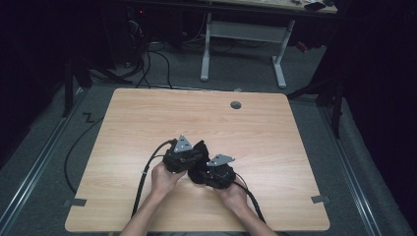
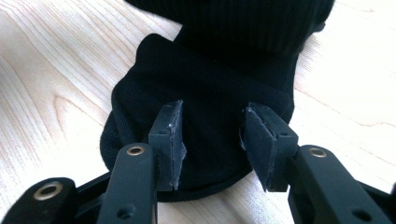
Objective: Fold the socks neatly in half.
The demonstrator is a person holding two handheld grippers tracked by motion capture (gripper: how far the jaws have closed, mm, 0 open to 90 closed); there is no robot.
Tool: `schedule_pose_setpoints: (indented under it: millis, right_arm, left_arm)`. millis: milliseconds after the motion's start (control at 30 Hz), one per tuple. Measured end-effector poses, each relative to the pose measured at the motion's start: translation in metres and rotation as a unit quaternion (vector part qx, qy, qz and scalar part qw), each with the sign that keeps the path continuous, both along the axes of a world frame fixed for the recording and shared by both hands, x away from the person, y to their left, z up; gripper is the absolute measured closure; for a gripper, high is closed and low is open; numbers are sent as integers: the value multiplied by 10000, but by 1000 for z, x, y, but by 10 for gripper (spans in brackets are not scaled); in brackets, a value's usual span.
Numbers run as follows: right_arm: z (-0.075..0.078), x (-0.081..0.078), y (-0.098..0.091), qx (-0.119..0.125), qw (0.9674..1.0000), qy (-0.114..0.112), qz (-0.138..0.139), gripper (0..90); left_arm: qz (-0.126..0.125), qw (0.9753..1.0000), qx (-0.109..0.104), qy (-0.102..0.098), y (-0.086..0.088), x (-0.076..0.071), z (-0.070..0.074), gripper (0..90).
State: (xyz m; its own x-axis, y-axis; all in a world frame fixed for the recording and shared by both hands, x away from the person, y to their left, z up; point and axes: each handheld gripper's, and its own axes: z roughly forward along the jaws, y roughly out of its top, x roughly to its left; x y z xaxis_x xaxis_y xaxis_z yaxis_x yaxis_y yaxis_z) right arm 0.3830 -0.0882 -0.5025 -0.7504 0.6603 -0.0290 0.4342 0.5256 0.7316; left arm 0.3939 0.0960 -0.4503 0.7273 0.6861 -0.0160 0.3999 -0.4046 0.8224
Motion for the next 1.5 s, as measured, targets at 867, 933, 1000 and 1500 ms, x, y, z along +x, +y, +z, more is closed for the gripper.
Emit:
schedule_pose_setpoints:
  millis: [867,933,1000,1500]
  right_arm:
    - [0,-1,-6,93,9998,141,42,582]
    - [0,0,-5,93,9999,112,45,584]
    - [0,0,-5,94,9999,130,18,585]
    - [2,-1,-6,179,9996,215,55,560]
  left_arm:
    - [26,9990,446,66,-2,2,-24,757]
    - [53,9990,438,-13,-1,-2,-19,758]
    - [51,9987,494,-64,-2,-6,-17,758]
    - [11,9990,404,171,-3,-16,-28,593]
